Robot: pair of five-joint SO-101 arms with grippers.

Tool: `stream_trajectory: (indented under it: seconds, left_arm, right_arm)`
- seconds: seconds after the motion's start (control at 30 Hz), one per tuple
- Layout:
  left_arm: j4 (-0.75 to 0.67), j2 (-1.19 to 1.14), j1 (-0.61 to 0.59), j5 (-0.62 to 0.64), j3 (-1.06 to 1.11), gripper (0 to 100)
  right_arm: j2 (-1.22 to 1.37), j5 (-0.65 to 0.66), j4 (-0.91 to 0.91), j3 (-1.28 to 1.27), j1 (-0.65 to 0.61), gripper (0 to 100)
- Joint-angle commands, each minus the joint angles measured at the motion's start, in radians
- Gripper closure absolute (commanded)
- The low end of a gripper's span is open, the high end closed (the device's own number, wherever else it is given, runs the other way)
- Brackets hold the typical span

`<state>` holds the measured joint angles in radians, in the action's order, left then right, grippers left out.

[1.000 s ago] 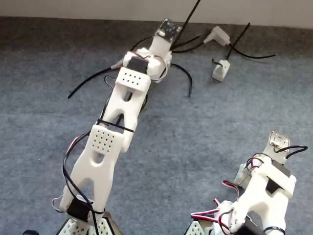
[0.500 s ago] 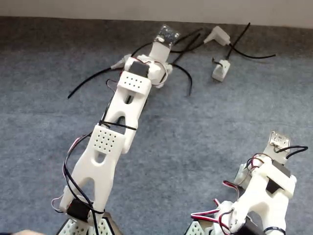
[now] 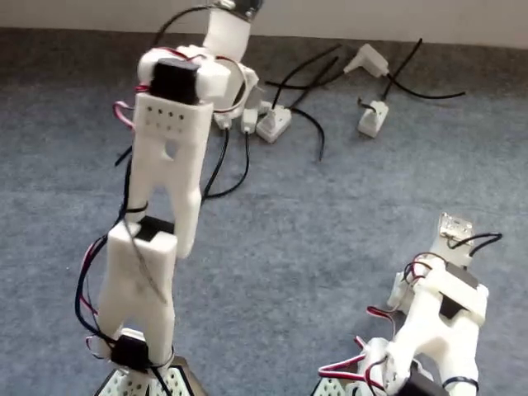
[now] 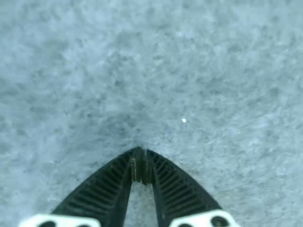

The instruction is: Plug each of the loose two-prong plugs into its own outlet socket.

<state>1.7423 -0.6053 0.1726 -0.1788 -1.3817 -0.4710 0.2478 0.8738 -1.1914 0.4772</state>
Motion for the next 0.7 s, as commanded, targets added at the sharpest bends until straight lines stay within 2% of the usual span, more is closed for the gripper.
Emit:
stream_trajectory:
  seconds: [0.0,0.17,0.4,0.53,0.67]
  left_arm:
    - [0.034,0.194,-0.045,0.011,0.036,82]
    - [0.034,0.473,-0.059,0.011,0.343,86]
    - [0.032,1.010,-0.053,0.011,0.822,86]
    - [0.032,1.242,-0.059,0.008,1.010,86]
    - [0.032,1.402,-0.059,0.009,1.178,87]
  right_arm:
    - [-0.001,-0.015,-0.024,0.002,-0.143,99.1]
    - [-0.001,-0.118,0.010,0.039,-0.183,99.1]
    - [-0.008,-0.127,0.360,0.318,-0.173,99.1]
    - [-0.156,-0.133,0.516,0.475,-0.180,99.1]
    - [-0.410,-0.133,0.588,0.570,-0.226,99.1]
